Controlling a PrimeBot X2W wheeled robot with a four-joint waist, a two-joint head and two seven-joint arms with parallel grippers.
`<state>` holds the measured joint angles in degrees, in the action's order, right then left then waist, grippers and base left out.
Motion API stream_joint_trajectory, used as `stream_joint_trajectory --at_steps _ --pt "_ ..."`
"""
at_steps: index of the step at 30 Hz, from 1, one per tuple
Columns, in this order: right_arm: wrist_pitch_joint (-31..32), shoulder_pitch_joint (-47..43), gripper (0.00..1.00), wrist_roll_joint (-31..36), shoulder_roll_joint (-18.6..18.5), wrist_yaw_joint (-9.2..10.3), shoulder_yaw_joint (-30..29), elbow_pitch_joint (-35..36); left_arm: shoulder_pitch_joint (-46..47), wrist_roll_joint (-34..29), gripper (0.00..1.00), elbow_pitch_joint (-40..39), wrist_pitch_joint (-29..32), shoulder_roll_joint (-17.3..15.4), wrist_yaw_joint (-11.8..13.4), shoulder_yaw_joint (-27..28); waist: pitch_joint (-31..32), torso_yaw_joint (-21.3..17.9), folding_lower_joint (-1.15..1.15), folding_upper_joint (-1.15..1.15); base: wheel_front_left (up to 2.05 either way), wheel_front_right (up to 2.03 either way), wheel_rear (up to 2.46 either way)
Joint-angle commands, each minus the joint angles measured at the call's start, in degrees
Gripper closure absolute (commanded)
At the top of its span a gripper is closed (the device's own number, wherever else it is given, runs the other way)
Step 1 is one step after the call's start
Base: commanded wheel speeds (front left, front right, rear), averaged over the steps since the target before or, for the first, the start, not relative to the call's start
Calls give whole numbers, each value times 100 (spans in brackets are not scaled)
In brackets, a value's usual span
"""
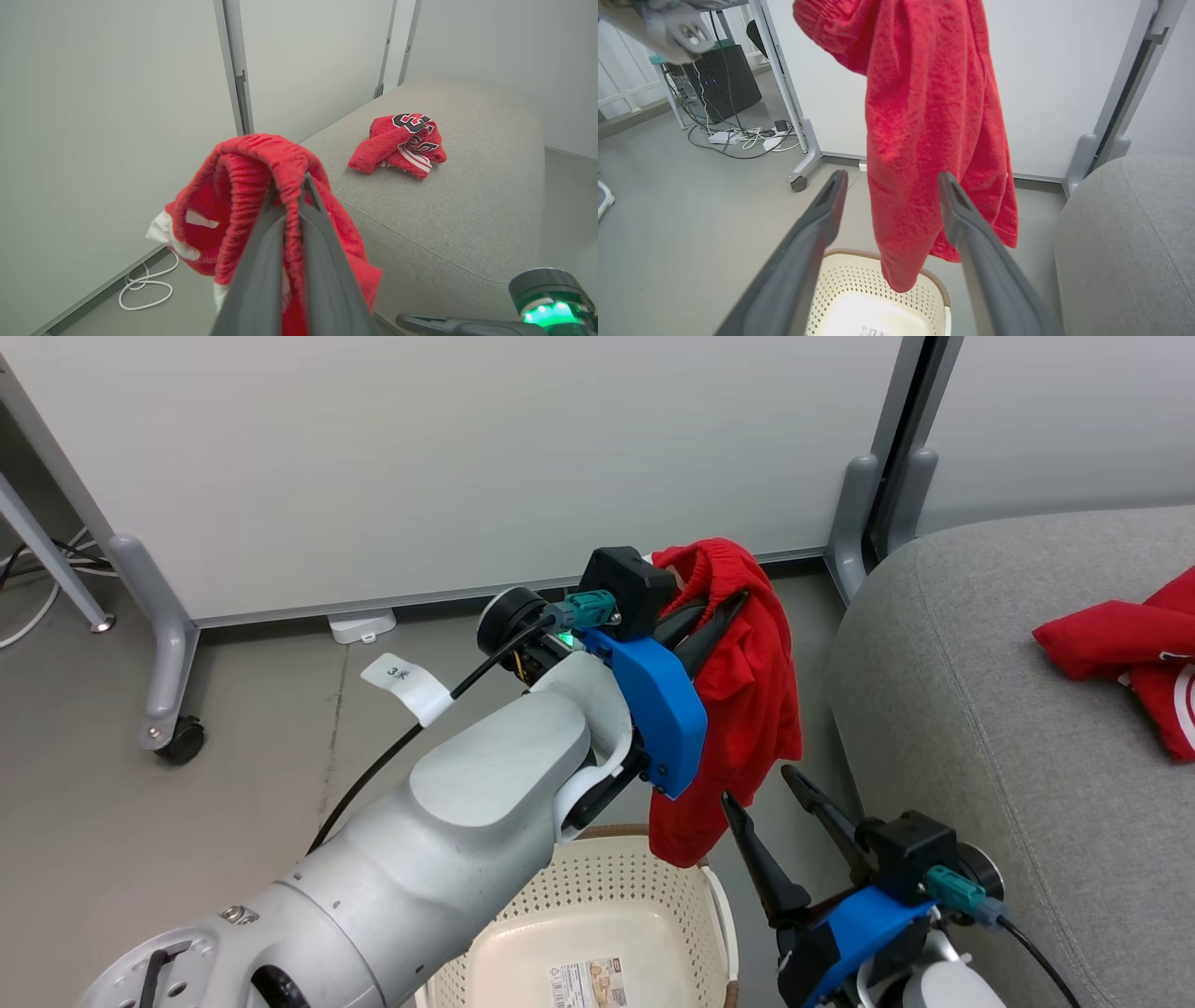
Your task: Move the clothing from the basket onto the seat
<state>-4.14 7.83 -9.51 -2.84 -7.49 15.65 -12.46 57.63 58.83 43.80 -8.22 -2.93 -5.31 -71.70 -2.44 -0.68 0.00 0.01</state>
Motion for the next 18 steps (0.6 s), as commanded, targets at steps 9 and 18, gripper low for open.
stream_joint_trajectory --at_steps 9,18 --pt "-238 813 0 -141 -9 -2 70 -843 97 88 100 -130 -10 3 96 -38 26 -28 0 -1 0 0 0" --pt "-572 1507 0 -440 -9 -1 142 -1871 76 137 100 -301 38 2 146 -74 34 16 0 -1 0 0 0"
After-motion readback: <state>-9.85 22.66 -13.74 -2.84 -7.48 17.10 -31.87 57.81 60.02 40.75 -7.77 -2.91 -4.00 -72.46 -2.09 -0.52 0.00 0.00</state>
